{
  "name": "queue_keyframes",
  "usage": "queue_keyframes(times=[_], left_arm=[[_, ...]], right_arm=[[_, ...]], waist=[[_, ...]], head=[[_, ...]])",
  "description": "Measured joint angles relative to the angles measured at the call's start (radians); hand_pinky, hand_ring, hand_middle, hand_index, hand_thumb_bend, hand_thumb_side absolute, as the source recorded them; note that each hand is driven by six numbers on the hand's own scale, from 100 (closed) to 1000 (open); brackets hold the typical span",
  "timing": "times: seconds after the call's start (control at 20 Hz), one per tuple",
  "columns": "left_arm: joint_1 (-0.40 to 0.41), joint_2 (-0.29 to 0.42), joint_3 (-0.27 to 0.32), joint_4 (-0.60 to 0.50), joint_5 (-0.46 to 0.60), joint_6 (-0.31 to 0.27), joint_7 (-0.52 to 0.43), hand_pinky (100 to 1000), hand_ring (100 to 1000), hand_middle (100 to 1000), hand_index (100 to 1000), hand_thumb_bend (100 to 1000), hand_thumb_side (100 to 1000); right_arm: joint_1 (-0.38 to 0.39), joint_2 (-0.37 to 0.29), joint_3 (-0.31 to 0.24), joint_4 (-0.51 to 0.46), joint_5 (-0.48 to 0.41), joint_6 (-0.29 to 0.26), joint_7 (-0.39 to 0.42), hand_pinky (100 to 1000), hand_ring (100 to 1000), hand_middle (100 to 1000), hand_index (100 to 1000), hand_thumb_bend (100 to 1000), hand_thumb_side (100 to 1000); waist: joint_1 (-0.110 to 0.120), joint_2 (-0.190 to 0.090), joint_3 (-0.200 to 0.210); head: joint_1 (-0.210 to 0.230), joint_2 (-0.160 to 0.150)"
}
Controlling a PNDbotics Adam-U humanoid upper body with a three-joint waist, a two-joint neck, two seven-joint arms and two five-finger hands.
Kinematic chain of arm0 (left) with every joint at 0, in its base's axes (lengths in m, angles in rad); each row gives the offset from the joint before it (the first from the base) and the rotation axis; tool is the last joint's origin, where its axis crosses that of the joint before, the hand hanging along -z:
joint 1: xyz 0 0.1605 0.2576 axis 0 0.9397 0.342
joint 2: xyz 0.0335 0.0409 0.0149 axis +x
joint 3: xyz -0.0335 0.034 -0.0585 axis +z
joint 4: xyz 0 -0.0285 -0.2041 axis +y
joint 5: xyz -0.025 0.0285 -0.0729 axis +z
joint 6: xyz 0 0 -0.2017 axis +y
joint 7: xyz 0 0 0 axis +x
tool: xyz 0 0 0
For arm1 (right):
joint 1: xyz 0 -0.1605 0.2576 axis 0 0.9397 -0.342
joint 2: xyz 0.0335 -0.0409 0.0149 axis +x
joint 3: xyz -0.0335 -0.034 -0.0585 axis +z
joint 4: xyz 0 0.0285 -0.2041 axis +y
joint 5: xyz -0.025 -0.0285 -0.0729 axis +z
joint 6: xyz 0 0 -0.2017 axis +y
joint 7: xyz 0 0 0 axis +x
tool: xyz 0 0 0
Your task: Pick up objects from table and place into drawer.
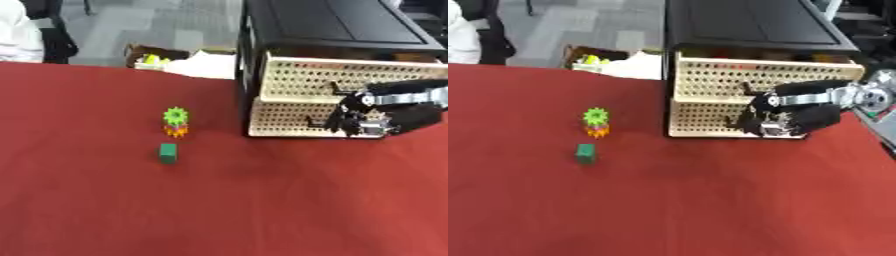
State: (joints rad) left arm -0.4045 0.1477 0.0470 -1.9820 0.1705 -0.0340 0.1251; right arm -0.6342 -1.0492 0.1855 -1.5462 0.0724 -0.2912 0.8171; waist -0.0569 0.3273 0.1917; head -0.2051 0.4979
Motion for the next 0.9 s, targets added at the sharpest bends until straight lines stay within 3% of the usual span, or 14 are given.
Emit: queue_keyframes(times=[0.9], left_arm=[[-0.001, 0.0, 0.0, 0.0, -0.004, -0.001, -0.009, 612, 612, 606, 794, 100, 1000]], right_arm=[[-0.018, 0.016, -0.004, 0.041, 0.005, -0.004, -0.005, 451, 615, 679, 848, 100, 1000]], waist=[[-0.001, 0.012, 0.012]], head=[[0.0, -0.012]])
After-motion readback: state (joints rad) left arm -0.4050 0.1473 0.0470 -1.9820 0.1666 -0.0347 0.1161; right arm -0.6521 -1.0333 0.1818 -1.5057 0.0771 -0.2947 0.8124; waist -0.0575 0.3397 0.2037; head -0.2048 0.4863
